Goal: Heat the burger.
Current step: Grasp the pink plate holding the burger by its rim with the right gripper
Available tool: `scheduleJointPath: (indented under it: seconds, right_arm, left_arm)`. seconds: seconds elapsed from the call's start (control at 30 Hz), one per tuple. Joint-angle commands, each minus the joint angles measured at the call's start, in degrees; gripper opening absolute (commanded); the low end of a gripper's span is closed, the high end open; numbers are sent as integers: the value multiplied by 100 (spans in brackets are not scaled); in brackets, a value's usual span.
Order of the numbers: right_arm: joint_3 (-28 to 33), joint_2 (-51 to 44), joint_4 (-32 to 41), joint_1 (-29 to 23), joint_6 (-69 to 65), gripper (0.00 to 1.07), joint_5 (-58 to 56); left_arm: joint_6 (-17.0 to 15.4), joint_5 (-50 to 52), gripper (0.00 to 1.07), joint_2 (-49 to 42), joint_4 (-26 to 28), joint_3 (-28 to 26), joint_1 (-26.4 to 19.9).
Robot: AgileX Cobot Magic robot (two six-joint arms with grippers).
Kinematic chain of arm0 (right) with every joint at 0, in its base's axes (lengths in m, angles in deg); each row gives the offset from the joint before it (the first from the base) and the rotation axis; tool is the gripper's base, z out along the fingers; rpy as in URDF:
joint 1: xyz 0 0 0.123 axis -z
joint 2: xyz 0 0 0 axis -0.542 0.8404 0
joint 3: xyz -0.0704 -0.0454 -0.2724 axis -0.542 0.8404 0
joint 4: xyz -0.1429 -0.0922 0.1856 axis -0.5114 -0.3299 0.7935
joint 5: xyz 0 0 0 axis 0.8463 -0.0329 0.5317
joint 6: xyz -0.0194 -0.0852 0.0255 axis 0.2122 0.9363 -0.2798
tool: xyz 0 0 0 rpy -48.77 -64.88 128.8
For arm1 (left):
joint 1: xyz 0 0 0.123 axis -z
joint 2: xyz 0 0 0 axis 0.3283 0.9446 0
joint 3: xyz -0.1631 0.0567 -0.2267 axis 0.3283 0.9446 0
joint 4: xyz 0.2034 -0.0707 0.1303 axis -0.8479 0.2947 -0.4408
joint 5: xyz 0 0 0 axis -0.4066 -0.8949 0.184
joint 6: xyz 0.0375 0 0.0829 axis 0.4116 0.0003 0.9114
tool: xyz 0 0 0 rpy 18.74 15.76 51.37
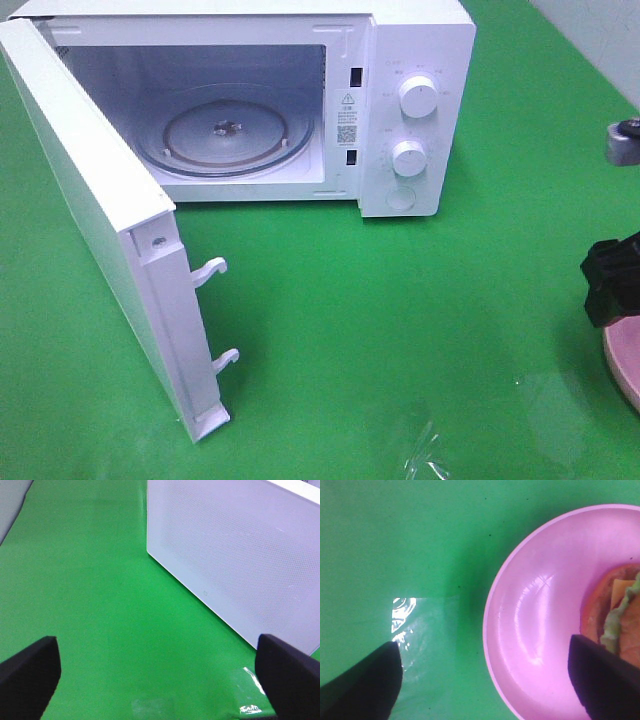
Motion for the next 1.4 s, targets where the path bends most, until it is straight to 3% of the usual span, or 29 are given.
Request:
scheduleJointPath:
  seconds: [0.03, 0.47, 1.07, 1.4]
  right_arm:
    - [6, 292, -11, 23, -74, 85, 166]
    - [6, 1507, 11, 149, -52, 83, 659]
    - [6, 2194, 11, 355, 17, 81, 854]
    - [6, 2269, 11, 355, 17, 65, 877]
  left_arm:
    - [6, 80, 98, -86, 6, 23, 29]
    - [6, 80, 98, -86, 6, 23, 29]
    - [6, 80, 98, -86, 6, 23, 29]
    - [6, 80, 98, -86, 6, 23, 29]
